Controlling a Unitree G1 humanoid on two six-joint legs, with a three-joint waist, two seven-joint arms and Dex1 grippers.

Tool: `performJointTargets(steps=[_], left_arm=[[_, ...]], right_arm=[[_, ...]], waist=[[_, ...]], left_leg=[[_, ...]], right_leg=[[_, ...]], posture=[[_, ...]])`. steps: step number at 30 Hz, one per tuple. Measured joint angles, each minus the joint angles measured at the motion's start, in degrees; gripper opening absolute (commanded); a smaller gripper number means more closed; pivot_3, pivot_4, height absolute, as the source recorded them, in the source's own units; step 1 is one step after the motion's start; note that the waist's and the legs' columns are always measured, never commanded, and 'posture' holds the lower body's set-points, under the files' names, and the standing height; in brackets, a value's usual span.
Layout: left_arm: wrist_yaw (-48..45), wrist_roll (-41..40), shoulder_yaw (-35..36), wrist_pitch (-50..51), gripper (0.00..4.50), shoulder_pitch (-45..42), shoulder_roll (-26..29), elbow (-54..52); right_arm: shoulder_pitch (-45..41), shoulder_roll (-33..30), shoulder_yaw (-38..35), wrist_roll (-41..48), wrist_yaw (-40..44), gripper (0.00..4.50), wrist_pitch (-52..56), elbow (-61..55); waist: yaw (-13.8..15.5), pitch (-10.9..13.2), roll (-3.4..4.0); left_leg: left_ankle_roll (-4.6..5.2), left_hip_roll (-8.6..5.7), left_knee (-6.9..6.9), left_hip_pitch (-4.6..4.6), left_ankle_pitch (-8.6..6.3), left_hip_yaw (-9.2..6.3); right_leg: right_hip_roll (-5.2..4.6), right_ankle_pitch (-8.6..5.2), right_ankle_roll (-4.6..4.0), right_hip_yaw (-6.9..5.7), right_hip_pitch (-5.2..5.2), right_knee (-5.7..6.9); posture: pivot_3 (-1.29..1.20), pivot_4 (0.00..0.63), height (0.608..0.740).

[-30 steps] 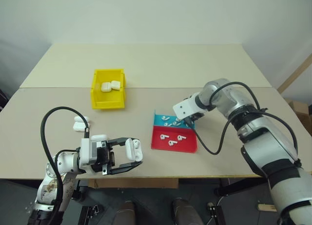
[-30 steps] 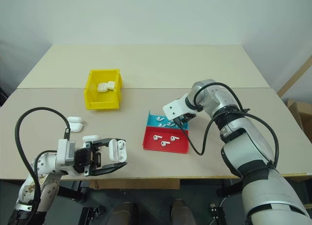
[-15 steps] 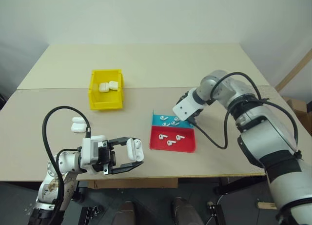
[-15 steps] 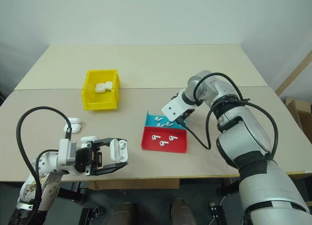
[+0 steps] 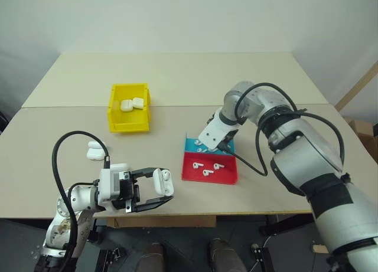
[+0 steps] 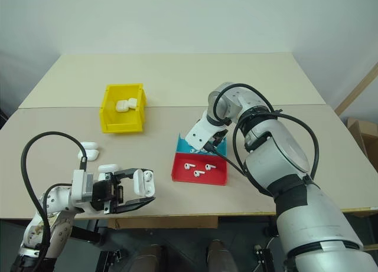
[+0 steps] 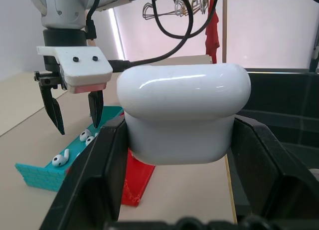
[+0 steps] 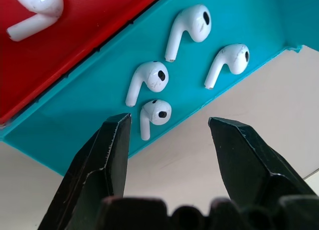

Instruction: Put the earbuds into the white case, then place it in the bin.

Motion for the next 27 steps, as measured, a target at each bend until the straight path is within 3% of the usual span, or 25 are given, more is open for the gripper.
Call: performJointTargets(steps=[20,27], left_arm=[[0.66,0.33,-0.14,-0.3,2.78,0.34,0.0,-0.13],[1.03,0.33,-0.2,-0.3,2.78,0.47,0.0,-0.26]], right_arm=[[0.0,1.63,1.4,-3.56,-3.53,2.99,-1.09,2.03],[0.0,2.45,1.73,-4.28,-4.97,0.6,-1.08,2.93]], waist=[[-0.03,0.01,0.01],[-0.06,0.01,0.01]], left_leg=[[-0.02,0.0,-0.04,0.03,0.01,0.01],[-0.02,0.0,-0.05,0.05,0.01,0.01]], right_leg=[[0.01,-0.01,-0.01,0.02,-0.01,0.01],[0.01,-0.01,-0.01,0.02,0.0,0.03]], posture=[[0.0,0.15,0.74],[0.0,0.15,0.74]])
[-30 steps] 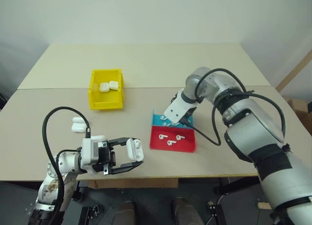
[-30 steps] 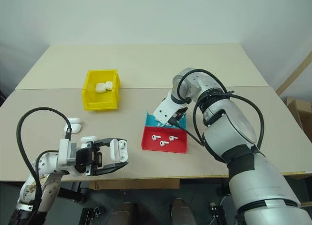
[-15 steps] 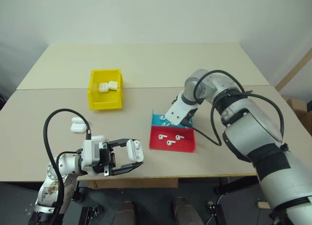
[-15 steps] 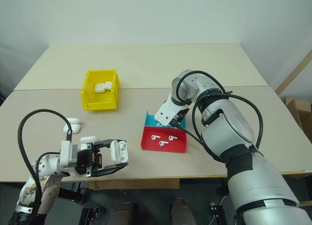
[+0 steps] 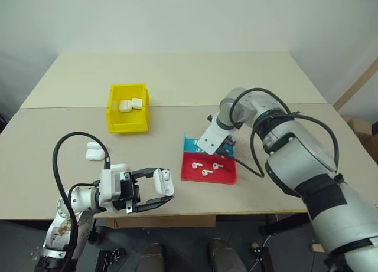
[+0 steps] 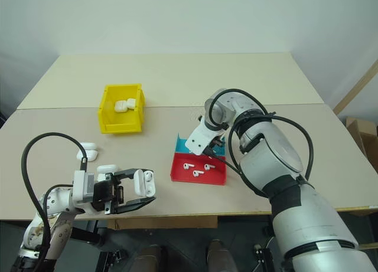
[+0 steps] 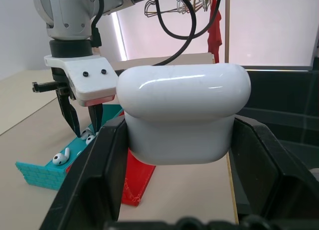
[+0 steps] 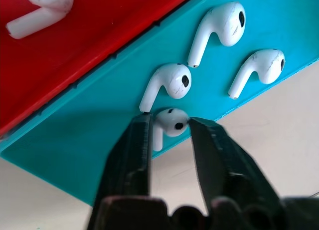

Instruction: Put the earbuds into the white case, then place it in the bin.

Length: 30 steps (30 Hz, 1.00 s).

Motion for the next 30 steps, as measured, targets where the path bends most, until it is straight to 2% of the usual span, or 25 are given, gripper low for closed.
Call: performJointTargets(steps=[2,11,19,24,30], left_arm=[[0.16,0.0,0.0,0.0,2.78,0.15,0.0,-0.07],[0.69,0.0,0.0,0.05,2.78,0.88,0.27,-1.46],[1.35,-0.01,-0.04,0.1,2.78,1.0,0.29,-1.54],[1.28,-0.01,-0.16,0.15,2.78,0.9,0.31,-1.54],[0.89,-0.01,-0.63,0.23,2.78,-0.67,0.31,-1.51]], right_arm=[[0.0,0.11,0.0,-0.24,-0.23,0.03,0.0,0.0],[0.0,0.1,-0.32,0.23,0.61,0.03,-0.23,0.06],[-2.38,-1.49,-9.34,8.4,6.98,0.03,5.86,0.37],[-2.55,-2.98,-11.45,10.59,10.87,0.03,9.72,-0.09],[-0.8,-3.01,-11.47,10.9,11.58,2.09,13.59,-1.28]], waist=[[0.0,0.0,0.0],[0.0,0.0,0.0],[0.05,0.0,0.01],[0.01,0.0,0.01],[0.01,0.01,0.01]], left_leg=[[0.0,0.0,0.0,0.0,0.0,0.0],[0.0,0.0,0.0,0.01,0.0,0.0],[0.0,0.0,-0.01,0.0,0.0,-0.01],[0.0,0.0,-0.01,0.03,0.0,0.01],[0.0,0.0,-0.01,0.03,0.0,0.01]], right_leg=[[0.0,0.0,0.0,0.0,0.0,0.0],[0.0,0.0,0.0,0.01,0.0,0.0],[-0.01,0.0,0.0,0.0,0.01,0.0],[0.0,0.0,0.0,0.0,0.04,-0.01],[0.01,0.0,0.0,0.01,0.03,0.0]], posture=[[0.0,0.15,0.74],[0.0,0.15,0.74],[0.0,0.15,0.74],[0.0,0.15,0.74],[0.0,0.15,0.74]])
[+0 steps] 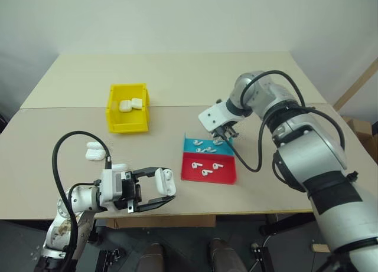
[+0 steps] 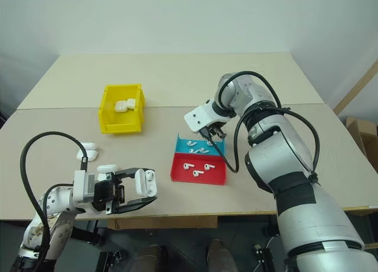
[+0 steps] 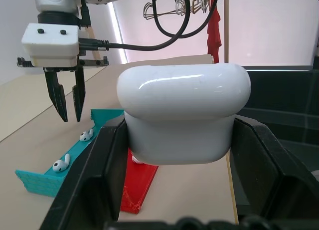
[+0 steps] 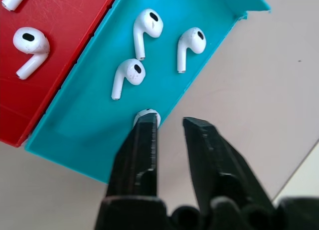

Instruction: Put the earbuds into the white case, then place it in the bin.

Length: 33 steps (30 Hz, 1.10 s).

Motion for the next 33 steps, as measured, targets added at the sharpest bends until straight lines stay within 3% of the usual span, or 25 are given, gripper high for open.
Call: performJointTargets(steps=[1,15,33], left_arm=[[-0.09,0.0,-0.04,0.07,2.78,-0.1,0.0,0.01],[-0.27,0.08,-0.16,0.75,2.78,-0.25,0.03,0.32],[0.77,0.1,-0.16,0.75,2.78,0.41,0.08,0.27]], right_arm=[[0.45,0.04,0.05,-0.01,0.0,2.42,0.6,-0.15],[1.06,2.73,2.24,-2.4,-3.62,2.42,8.81,0.26],[2.64,3.16,3.14,-4.51,-5.62,2.42,10.91,1.37]], waist=[[0.0,0.0,0.0],[0.01,0.02,0.03],[0.0,0.02,0.03]], left_leg=[[0.0,0.0,0.0,-0.01,0.0,0.0],[0.0,0.0,0.0,-0.01,0.0,0.0],[0.0,0.0,-0.01,-0.01,0.0,0.0]], right_leg=[[0.0,0.0,0.0,0.0,0.0,0.0],[0.01,0.0,0.0,0.01,-0.03,0.01],[0.01,0.0,0.0,0.01,-0.03,0.01]], posture=[[0.0,0.15,0.74],[0.0,0.15,0.74],[0.0,0.15,0.74]])
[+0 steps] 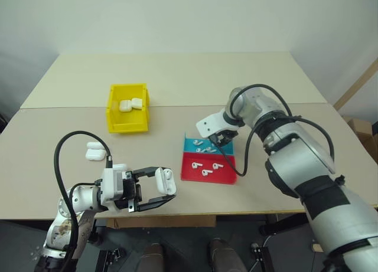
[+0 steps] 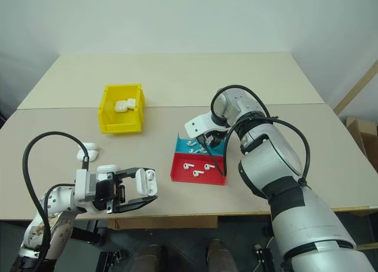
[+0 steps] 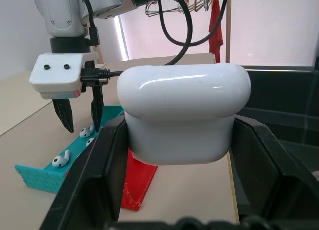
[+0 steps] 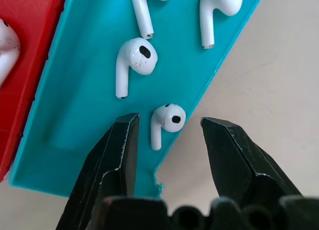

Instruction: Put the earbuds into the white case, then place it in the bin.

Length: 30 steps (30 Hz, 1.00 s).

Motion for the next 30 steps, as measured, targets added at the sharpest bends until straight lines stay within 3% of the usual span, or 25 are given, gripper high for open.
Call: performJointTargets(steps=[25,29,30], left_arm=[[1.29,0.01,-0.19,0.46,2.78,0.47,1.67,-0.42],[1.57,0.01,-0.36,0.48,2.78,0.46,1.67,-0.42],[1.64,0.01,-0.4,0.52,2.78,0.46,1.67,-0.42]], right_arm=[[0.03,0.02,0.3,-1.14,-0.91,2.42,-0.17,0.14],[0.03,0.07,0.3,-1.13,-0.74,1.53,-0.3,0.14],[0.03,0.1,0.3,-1.13,-0.75,1.53,-0.33,0.14]], waist=[[-0.04,0.0,0.0],[-0.04,0.0,0.0],[-0.04,0.0,0.0]], left_leg=[[0.0,0.01,0.0,0.02,0.0,0.0],[0.0,0.01,0.0,0.01,0.0,0.0],[0.0,0.01,0.0,0.01,0.0,0.0]], right_leg=[[0.0,0.0,0.0,0.0,0.01,0.0],[0.0,0.0,0.0,0.0,0.0,0.0],[0.0,0.0,0.0,0.0,0.0,0.0]], posture=[[0.0,0.15,0.74],[0.0,0.15,0.74],[0.0,0.15,0.74]])
